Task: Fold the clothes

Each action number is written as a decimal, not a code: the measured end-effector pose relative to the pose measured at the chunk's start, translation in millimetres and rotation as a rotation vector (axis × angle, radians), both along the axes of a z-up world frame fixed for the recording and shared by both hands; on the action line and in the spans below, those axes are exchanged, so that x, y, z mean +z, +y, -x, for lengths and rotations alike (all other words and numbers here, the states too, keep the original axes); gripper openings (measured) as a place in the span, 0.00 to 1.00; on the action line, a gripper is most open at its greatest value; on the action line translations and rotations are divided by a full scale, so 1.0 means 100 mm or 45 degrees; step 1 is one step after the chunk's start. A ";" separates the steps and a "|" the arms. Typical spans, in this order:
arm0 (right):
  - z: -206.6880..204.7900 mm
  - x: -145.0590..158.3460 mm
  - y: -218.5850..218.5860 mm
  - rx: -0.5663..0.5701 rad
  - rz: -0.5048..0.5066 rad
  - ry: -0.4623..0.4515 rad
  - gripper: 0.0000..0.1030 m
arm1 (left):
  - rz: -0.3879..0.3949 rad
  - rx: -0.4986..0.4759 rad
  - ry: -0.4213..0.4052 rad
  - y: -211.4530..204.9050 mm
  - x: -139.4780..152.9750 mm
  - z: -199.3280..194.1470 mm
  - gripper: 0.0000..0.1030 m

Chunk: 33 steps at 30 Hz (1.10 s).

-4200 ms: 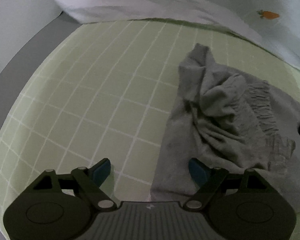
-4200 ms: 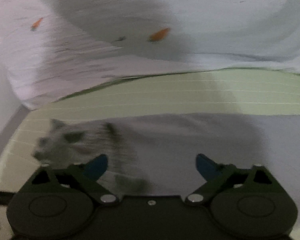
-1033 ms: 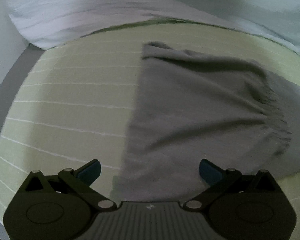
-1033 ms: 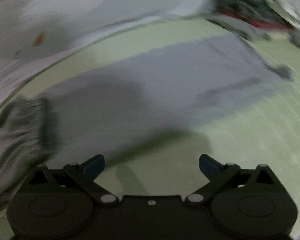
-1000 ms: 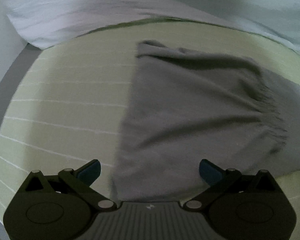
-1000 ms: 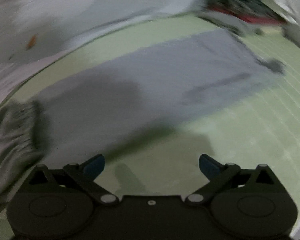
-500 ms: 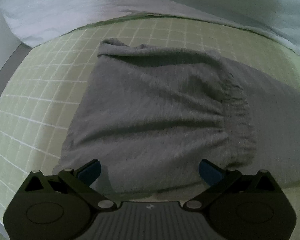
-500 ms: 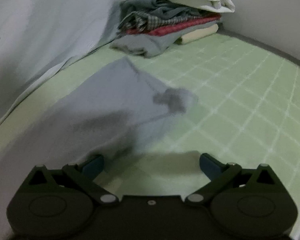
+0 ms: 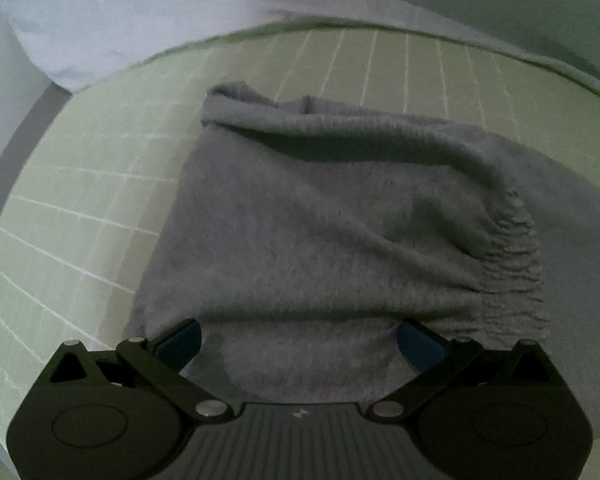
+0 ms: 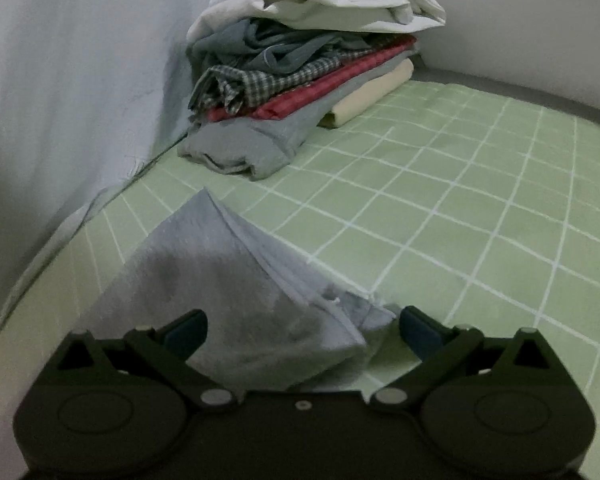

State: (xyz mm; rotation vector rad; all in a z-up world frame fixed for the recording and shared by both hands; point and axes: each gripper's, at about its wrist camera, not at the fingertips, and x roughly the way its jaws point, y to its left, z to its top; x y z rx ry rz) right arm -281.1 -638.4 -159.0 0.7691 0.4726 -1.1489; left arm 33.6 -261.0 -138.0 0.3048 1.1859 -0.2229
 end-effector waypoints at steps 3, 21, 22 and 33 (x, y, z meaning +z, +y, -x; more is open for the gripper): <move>-0.03 0.00 0.01 0.013 0.009 0.024 1.00 | -0.008 -0.007 0.023 -0.03 -0.06 -0.05 1.00; -0.71 0.67 0.30 0.382 0.190 0.102 0.10 | 0.070 -0.008 0.067 0.07 -0.09 -0.11 1.00; -0.81 0.73 0.37 0.444 0.211 0.077 0.10 | 0.071 -0.009 0.066 0.06 -0.08 -0.10 1.00; -1.85 0.32 1.52 1.145 0.078 0.119 0.10 | 0.100 -0.002 0.034 0.06 -0.10 -0.03 1.00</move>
